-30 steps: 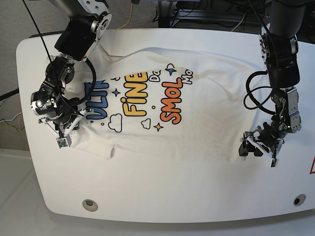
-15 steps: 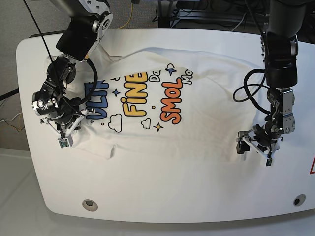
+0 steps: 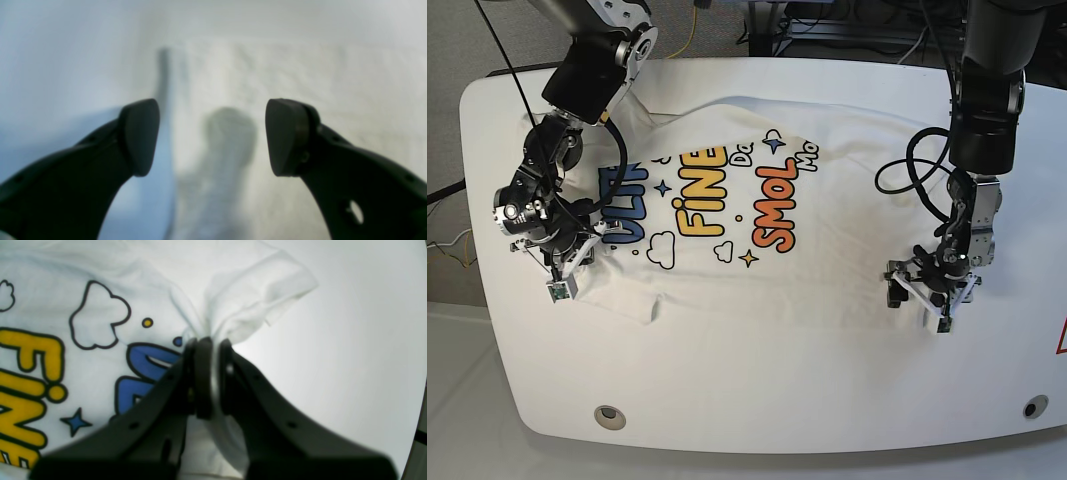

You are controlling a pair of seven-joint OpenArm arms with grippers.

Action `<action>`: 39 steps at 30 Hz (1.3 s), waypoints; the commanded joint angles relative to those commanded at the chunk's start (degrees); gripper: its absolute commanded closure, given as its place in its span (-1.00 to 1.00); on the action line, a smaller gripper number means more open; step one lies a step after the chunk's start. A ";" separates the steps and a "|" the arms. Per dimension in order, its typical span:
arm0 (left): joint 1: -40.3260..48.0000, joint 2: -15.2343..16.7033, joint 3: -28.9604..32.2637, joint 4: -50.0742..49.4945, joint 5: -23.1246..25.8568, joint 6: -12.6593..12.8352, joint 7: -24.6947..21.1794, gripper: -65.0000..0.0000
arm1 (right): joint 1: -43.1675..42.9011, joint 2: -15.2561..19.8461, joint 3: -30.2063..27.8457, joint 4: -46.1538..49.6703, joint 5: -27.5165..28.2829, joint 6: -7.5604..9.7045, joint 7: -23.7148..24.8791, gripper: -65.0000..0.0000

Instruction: Fold the T-shirt properly

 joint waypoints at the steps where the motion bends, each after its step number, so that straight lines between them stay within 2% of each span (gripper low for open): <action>1: 0.00 0.35 0.18 -0.35 0.00 0.26 0.00 -0.40 | 0.00 0.00 0.00 0.00 0.00 0.00 0.00 0.93; 4: 0.00 1.32 0.35 -2.55 0.00 0.44 -0.62 -0.40 | 0.00 0.09 0.00 0.00 0.00 0.00 0.00 0.93; 13: -0.09 1.58 0.62 -8.70 0.00 0.44 -4.31 -0.40 | 0.00 0.18 0.00 0.00 0.00 0.00 0.00 0.93; 18: -0.09 1.76 0.70 -9.32 0.00 0.44 -4.31 -0.40 | 0.00 0.18 0.00 0.00 0.00 0.00 0.09 0.93; 20: 0.00 2.73 1.05 -9.32 0.00 0.35 -4.31 -0.40 | 0.00 0.00 0.00 0.00 0.00 0.00 0.09 0.93; 31: 0.00 3.25 6.33 -9.05 -0.18 0.35 -4.22 -0.39 | 0.00 -0.18 0.00 0.00 0.00 0.00 0.09 0.93; 39: -0.09 3.96 6.59 -9.05 -0.09 0.35 -4.22 -0.39 | -0.09 -0.09 0.00 0.09 0.00 0.00 0.09 0.93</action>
